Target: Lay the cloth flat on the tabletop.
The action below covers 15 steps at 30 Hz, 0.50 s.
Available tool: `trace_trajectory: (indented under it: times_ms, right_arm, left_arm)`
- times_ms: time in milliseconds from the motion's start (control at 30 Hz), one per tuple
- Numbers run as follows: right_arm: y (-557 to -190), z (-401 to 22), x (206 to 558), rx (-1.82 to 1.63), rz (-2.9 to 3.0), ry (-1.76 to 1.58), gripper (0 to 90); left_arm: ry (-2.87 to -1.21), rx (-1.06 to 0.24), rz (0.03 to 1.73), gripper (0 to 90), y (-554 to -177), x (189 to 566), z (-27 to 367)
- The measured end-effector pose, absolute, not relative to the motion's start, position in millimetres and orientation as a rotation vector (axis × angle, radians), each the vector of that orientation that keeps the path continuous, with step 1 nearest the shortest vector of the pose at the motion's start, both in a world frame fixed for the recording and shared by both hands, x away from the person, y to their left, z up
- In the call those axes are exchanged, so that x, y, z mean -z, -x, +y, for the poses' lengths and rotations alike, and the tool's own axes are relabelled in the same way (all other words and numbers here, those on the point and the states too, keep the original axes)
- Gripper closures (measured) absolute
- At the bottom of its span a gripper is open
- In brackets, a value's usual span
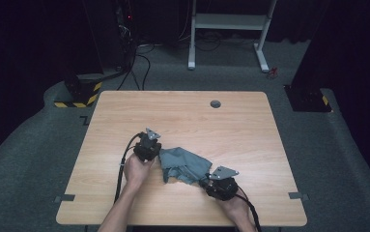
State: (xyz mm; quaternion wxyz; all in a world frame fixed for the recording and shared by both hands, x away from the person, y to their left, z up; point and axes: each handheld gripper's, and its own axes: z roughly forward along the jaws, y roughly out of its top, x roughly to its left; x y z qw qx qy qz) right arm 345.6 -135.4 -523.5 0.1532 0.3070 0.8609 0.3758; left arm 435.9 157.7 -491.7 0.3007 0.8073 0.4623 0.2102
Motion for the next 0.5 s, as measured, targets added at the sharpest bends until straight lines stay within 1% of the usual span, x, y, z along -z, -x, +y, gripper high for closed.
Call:
trace_trajectory:
  times_ms: [33, 67, 133, 167, 233, 367, 500]
  right_arm:
    - [-345.6, -135.5, 523.5, -1.078, 2.469, -0.881, 61.6]
    - [-345.8, -135.5, 523.4, -1.077, 2.469, -0.878, 61.6]
    - [-345.6, -135.5, 523.4, -1.078, 2.469, -0.881, 61.6]
    - [-345.6, -135.5, 523.4, -1.077, 2.470, -0.881, 61.6]
    - [-345.6, -135.4, 523.4, -1.079, 2.469, -0.882, 61.6]
    - [-345.6, -135.4, 523.5, -1.078, 2.469, -0.881, 61.6]
    - [-345.6, -135.4, 523.5, -1.078, 2.469, -0.881, 61.6]
  left_arm:
    - [-2.133, -0.561, 1.209, 88.8, -432.9, 492.5, 158.1]
    - [-2.126, -0.559, 1.196, 86.1, -430.3, 491.8, 158.3]
    - [-2.101, -0.544, 1.145, 78.2, -421.3, 487.4, 158.1]
    - [-2.100, -0.557, 1.109, 74.3, -415.7, 483.9, 157.2]
    - [-2.106, -0.564, 1.023, 68.8, -401.6, 475.6, 154.7]
    - [-2.144, -0.519, 0.912, 62.2, -379.4, 473.1, 147.5]
    - [-2.210, -0.510, 0.878, 56.9, -365.6, 487.8, 138.5]
